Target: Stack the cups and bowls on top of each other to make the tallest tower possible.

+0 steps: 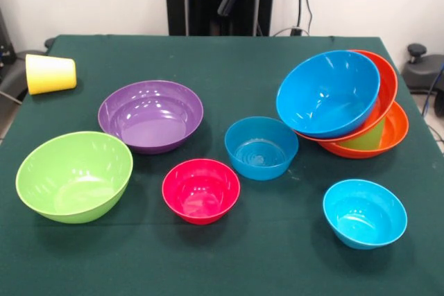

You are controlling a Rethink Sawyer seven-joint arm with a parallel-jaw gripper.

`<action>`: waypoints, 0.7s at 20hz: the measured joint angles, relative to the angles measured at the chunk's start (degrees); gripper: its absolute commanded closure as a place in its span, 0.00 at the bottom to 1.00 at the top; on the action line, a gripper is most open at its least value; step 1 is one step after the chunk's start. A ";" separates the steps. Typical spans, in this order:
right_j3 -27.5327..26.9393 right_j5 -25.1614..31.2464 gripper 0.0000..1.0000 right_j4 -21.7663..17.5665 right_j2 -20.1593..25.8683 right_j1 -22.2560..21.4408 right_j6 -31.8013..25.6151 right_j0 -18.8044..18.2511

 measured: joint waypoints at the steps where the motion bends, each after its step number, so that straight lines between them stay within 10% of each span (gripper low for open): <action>1: 0.05 0.01 0.00 -0.34 0.26 -0.08 0.00 -0.08; 14: 0.17 0.01 0.00 -2.78 1.52 -0.47 0.00 -0.21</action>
